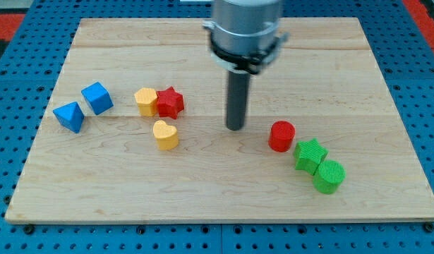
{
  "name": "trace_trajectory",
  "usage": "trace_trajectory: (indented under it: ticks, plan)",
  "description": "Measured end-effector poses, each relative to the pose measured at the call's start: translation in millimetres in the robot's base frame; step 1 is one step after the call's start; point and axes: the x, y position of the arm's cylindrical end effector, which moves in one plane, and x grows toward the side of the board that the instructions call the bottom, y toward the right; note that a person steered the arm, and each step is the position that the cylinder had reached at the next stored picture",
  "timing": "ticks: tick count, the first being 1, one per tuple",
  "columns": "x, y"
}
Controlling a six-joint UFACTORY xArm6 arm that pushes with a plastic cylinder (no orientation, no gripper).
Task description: Move the red star to the green star
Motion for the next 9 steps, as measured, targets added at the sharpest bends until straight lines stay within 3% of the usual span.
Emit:
trace_trajectory:
  ticks: [1,3,4,6,7,9]
  plan:
    - [-19.6,-63.7]
    - [-106.0,-72.5]
    - [-125.6,-116.4]
    - [-53.8,-137.8]
    - [-42.8,-62.7]
    - [-73.0,-78.8]
